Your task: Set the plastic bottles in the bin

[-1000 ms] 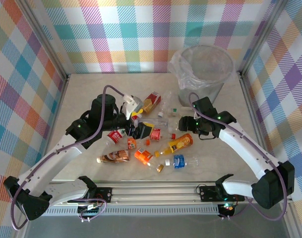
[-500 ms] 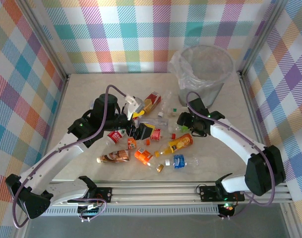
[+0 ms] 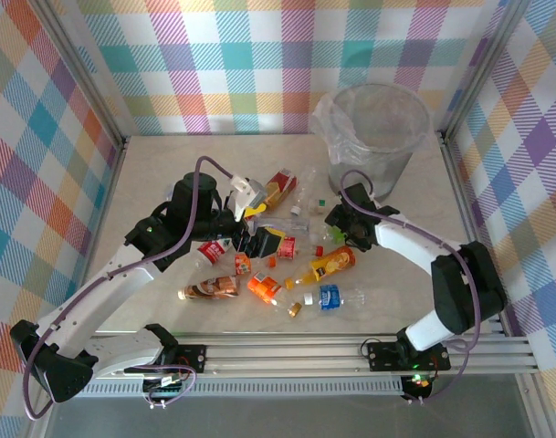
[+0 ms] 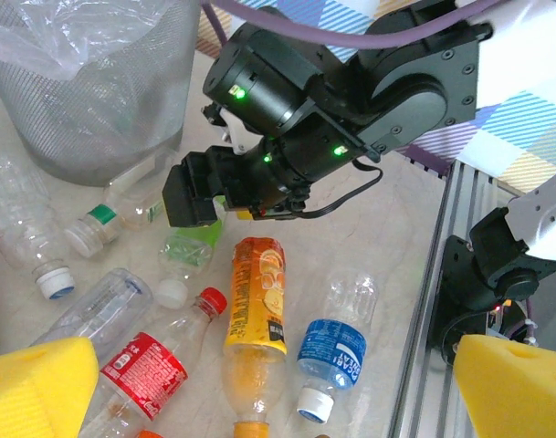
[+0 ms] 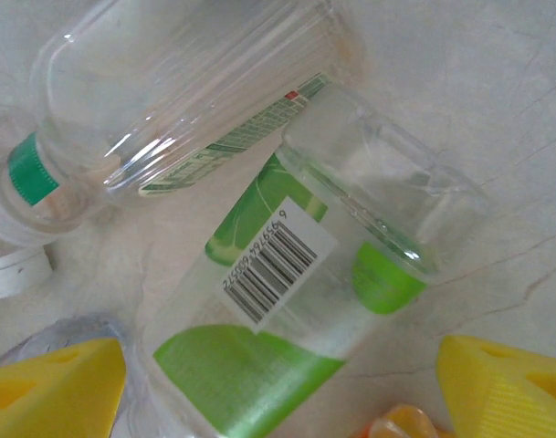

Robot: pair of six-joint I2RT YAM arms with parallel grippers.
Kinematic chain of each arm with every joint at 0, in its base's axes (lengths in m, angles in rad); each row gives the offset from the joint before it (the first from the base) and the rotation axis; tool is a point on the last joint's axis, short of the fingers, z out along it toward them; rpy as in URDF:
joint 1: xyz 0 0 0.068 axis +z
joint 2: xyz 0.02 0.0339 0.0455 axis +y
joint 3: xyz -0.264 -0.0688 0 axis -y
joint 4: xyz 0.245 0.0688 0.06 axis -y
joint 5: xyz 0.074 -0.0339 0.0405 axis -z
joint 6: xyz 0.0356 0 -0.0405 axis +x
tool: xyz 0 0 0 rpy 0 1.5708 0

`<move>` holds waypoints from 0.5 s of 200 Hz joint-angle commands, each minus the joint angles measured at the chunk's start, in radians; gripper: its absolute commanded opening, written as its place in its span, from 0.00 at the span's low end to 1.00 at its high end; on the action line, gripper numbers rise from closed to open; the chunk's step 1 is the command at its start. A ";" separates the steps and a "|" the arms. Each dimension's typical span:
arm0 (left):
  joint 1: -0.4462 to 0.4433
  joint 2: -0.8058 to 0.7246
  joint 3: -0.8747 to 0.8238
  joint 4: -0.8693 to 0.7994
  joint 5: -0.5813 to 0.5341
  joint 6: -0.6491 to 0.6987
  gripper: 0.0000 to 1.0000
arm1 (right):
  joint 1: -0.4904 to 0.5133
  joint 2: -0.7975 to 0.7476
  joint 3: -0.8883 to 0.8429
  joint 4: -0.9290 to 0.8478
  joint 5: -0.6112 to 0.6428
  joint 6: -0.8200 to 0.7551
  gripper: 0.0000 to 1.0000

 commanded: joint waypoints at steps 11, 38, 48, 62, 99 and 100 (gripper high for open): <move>0.001 -0.007 0.023 -0.012 0.001 0.015 1.00 | -0.006 0.033 -0.005 0.071 0.026 0.066 0.88; 0.001 -0.007 0.026 -0.013 0.004 0.013 1.00 | -0.009 0.051 -0.018 0.092 0.034 0.097 0.86; 0.001 -0.008 0.026 -0.013 0.005 0.013 1.00 | -0.009 0.058 -0.020 0.098 0.035 0.102 0.86; 0.001 -0.007 0.026 -0.013 0.004 0.013 1.00 | -0.012 0.071 -0.022 0.104 0.035 0.112 0.85; 0.001 -0.009 0.025 -0.016 -0.005 0.016 1.00 | -0.015 0.103 -0.025 0.142 0.033 0.137 0.83; 0.001 -0.009 0.025 -0.017 -0.005 0.016 1.00 | -0.014 0.104 -0.024 0.143 0.035 0.138 0.83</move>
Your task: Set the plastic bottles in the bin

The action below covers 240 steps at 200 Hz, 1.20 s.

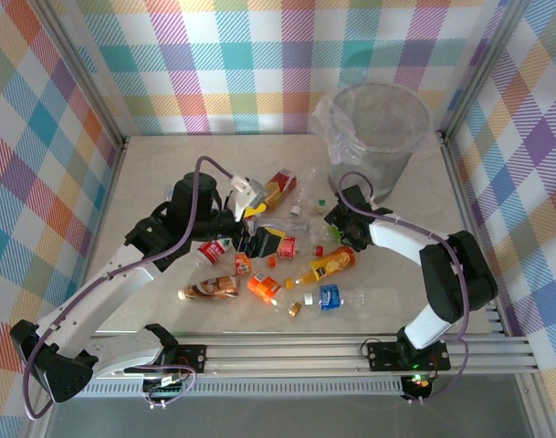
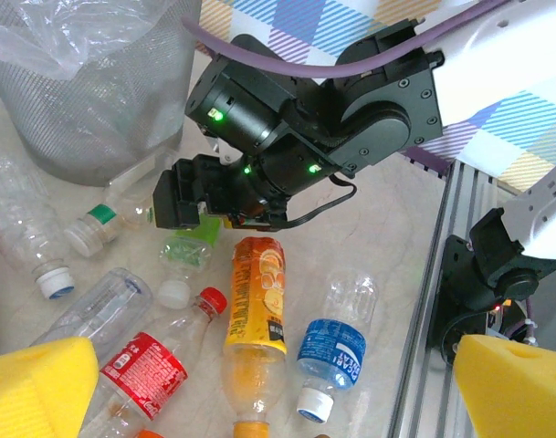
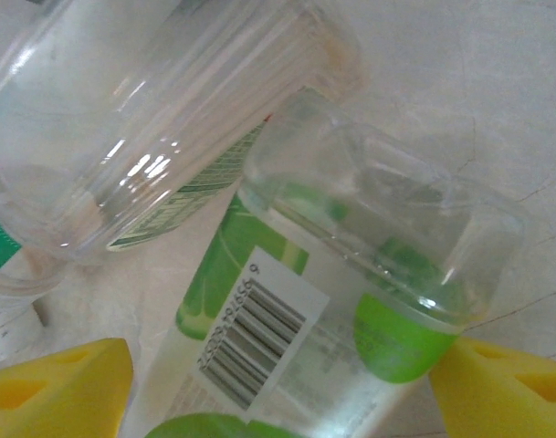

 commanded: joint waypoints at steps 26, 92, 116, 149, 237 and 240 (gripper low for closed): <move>0.001 -0.008 0.025 -0.014 -0.006 0.016 1.00 | -0.009 0.047 -0.004 0.053 0.021 0.062 0.82; -0.001 -0.008 0.025 -0.016 -0.008 0.016 1.00 | -0.010 0.081 -0.011 0.100 0.035 0.091 0.76; 0.000 -0.006 0.025 -0.018 -0.009 0.017 1.00 | -0.010 0.075 -0.019 0.111 0.036 0.093 0.74; 0.000 -0.005 0.025 -0.018 -0.012 0.018 1.00 | -0.010 0.056 -0.033 0.132 0.039 0.096 0.70; -0.001 0.000 0.026 -0.018 -0.012 0.019 1.00 | -0.010 -0.006 -0.053 0.148 0.045 0.082 0.70; -0.001 0.001 0.026 -0.018 -0.011 0.019 1.00 | -0.009 -0.008 -0.054 0.149 0.046 0.082 0.70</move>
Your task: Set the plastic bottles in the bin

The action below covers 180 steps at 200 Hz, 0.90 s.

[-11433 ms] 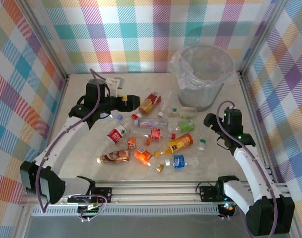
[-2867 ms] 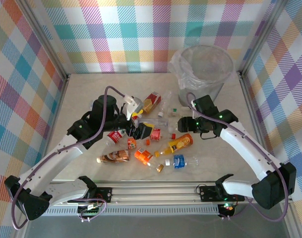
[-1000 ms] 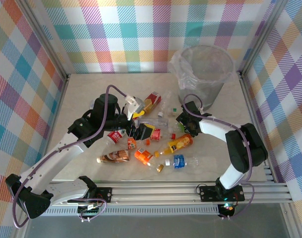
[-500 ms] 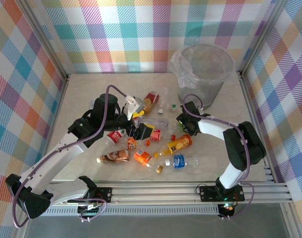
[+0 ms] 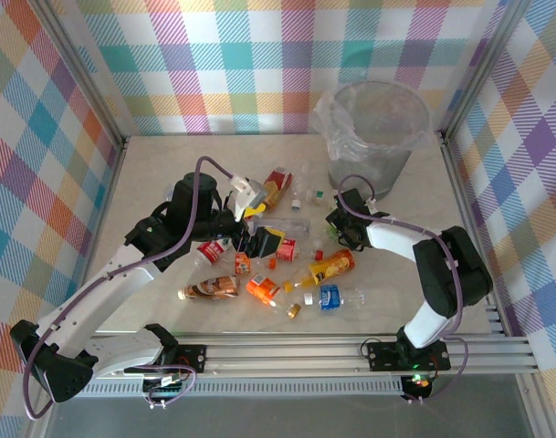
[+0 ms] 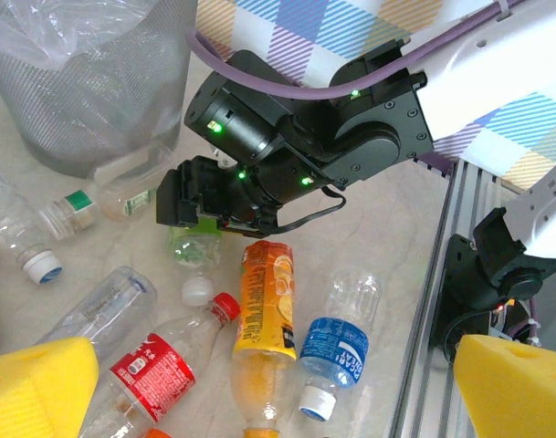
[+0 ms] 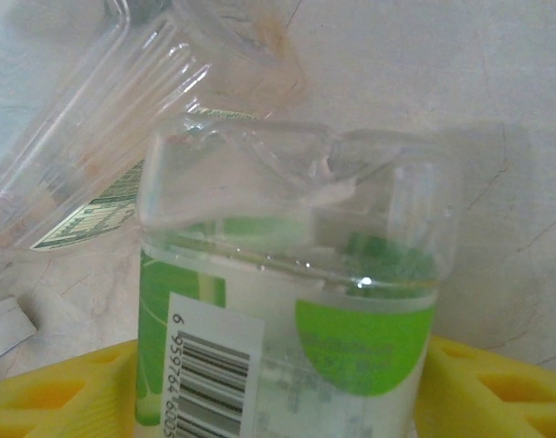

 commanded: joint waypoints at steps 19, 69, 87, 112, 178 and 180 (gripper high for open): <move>-0.001 -0.001 0.026 -0.015 -0.004 0.019 1.00 | -0.005 -0.059 -0.023 0.038 0.020 -0.010 0.70; -0.001 0.000 0.026 -0.014 -0.003 0.018 1.00 | -0.004 -0.116 -0.033 0.032 0.022 -0.024 0.68; 0.000 0.001 0.026 -0.013 -0.002 0.017 1.00 | -0.003 -0.132 -0.042 0.035 0.020 -0.021 0.67; 0.000 0.000 0.025 -0.013 -0.001 0.016 1.00 | 0.000 -0.151 -0.050 0.037 0.017 -0.025 0.66; -0.001 0.000 0.026 -0.014 -0.002 0.016 1.00 | 0.002 -0.135 -0.019 -0.012 0.011 -0.077 0.70; -0.001 0.000 0.026 -0.014 -0.002 0.016 1.00 | 0.002 -0.134 -0.018 -0.011 0.009 -0.081 0.70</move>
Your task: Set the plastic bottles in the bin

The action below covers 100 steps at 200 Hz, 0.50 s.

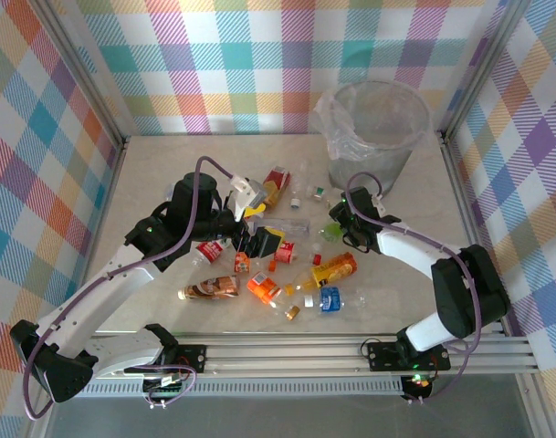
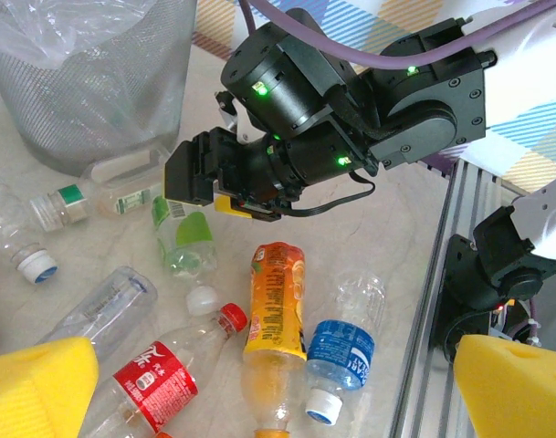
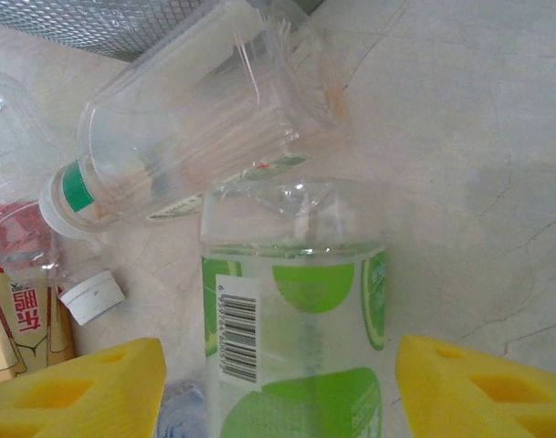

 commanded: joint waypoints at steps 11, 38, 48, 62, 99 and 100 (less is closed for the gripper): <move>-0.001 0.001 0.026 -0.014 -0.002 0.016 1.00 | 0.003 0.032 0.044 -0.032 -0.010 -0.067 0.71; -0.001 0.000 0.026 -0.013 -0.004 0.016 1.00 | 0.012 0.096 0.099 -0.073 -0.033 -0.098 0.74; -0.001 0.000 0.026 -0.013 -0.004 0.016 1.00 | 0.014 0.114 0.111 -0.081 -0.040 -0.100 0.75; -0.001 0.002 0.026 -0.013 -0.005 0.016 1.00 | 0.019 0.142 0.134 -0.104 -0.037 -0.100 0.75; -0.001 0.005 0.028 -0.015 -0.005 0.015 1.00 | 0.025 0.193 0.178 -0.131 -0.016 -0.099 0.74; -0.001 0.005 0.028 -0.016 -0.005 0.015 1.00 | 0.025 0.194 0.179 -0.132 -0.016 -0.099 0.74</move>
